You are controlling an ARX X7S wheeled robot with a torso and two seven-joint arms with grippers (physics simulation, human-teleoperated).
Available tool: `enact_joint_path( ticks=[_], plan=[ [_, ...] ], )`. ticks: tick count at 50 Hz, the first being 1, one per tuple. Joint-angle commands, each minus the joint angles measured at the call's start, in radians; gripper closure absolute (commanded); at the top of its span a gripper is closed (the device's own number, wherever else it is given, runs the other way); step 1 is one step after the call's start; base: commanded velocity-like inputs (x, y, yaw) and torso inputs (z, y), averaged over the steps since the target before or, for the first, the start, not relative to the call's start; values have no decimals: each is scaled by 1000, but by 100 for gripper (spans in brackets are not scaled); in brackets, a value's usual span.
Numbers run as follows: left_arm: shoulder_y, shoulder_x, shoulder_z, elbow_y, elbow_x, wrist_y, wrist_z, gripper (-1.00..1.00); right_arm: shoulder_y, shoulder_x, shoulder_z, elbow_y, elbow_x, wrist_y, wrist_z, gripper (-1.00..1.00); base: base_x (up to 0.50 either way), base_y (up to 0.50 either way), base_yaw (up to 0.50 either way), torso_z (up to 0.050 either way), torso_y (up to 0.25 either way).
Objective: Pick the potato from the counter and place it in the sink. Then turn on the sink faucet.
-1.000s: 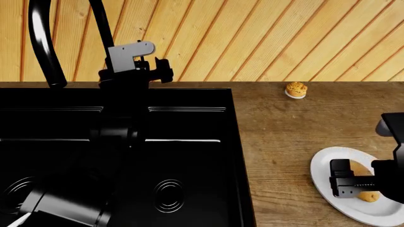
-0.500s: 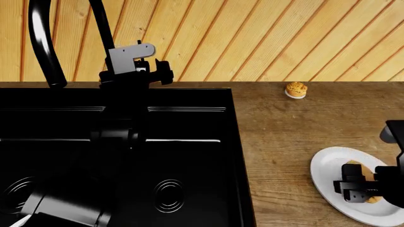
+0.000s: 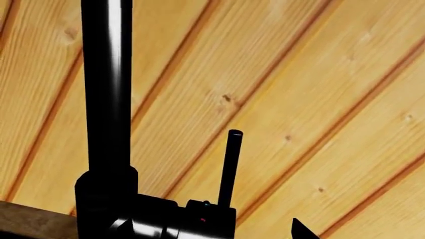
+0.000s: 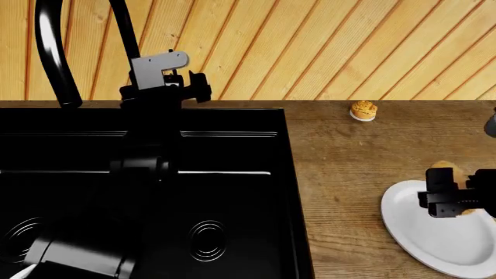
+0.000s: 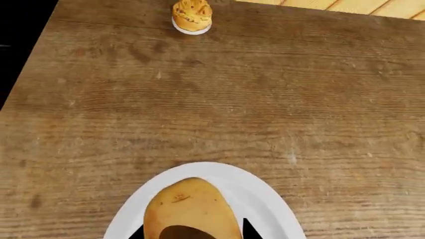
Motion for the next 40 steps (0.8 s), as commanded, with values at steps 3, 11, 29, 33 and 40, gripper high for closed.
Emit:
enact_joint_path(
  ticks=[3, 11, 29, 33, 40],
  plan=[
    [-8, -1, -31, 0, 32, -2, 0, -100, 304, -126, -176, 16, 88, 37, 102, 100, 0, 0, 0, 0, 0],
    [-4, 2, -42, 0, 48, 2, -2, -100, 388, -315, -197, 84, -55, 74, 11, 100, 0, 0, 0, 0, 0],
    [-8, 0, -55, 0, 59, -2, 3, -100, 391, -597, -282, 152, -540, 46, -448, 100, 0, 0, 0, 0, 0],
    [-10, -2, -76, -1, 78, -5, 6, -100, 392, -632, -319, 162, -608, 16, -527, 100, 0, 0, 0, 0, 0],
    [1, -3, -116, -1, 127, -5, 14, -100, 387, -668, -361, 169, -679, -30, -616, 100, 0, 0, 0, 0, 0]
  ],
)
